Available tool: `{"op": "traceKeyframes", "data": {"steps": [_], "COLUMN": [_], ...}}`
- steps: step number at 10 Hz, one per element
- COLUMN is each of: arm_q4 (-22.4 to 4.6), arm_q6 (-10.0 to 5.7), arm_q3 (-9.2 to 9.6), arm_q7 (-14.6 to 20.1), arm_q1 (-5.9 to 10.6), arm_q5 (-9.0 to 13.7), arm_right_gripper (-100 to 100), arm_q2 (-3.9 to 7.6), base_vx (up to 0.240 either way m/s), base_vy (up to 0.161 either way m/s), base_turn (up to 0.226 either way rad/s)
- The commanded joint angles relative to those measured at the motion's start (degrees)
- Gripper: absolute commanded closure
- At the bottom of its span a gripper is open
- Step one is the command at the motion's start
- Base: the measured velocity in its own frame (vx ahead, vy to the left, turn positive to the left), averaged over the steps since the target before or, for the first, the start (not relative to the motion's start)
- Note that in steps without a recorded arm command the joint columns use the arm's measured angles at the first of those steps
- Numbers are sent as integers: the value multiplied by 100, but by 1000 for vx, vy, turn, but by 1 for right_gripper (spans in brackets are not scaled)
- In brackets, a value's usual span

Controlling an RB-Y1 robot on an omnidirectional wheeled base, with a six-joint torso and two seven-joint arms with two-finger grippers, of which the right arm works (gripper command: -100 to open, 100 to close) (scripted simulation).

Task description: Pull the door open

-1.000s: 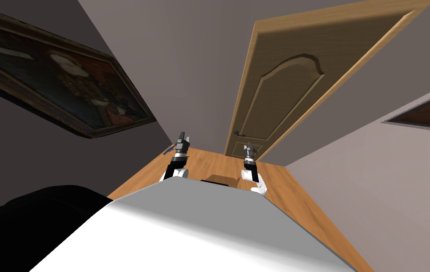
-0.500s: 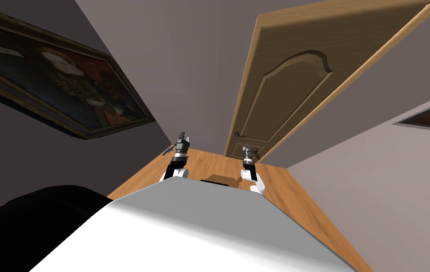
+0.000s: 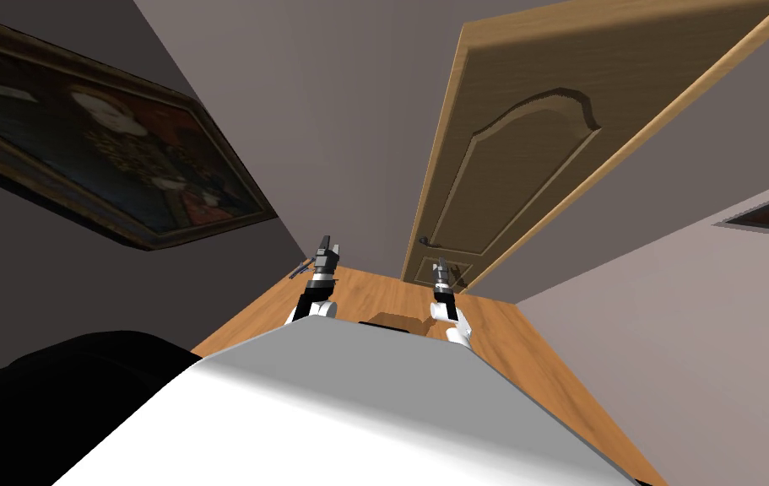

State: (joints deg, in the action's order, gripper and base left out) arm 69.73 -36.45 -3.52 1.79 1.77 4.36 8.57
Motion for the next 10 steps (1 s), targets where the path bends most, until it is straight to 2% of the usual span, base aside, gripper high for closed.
{"op": "traceKeyframes", "data": {"steps": [1,2,4,5,9,10], "arm_q4": [-286,-330,-717,-774,-1536,-1615], "arm_q6": [-60,-60,-131,-131,-265,-265], "arm_q3": [3,3,-2,-2,-10,-10], "arm_q7": [58,58,125,125,252,252], "arm_q1": [111,111,296,296,647,647], "arm_q5": [25,25,59,59,123,123], "arm_right_gripper": [-100,-100,-100,-100,-100,-100], "arm_q2": [36,36,84,84,171,171], "base_vx": [113,68,59,51,79,66], "base_vy": [-20,-15,-15,-14,-21,-16], "base_turn": [22,5,14,6,16,5]}}
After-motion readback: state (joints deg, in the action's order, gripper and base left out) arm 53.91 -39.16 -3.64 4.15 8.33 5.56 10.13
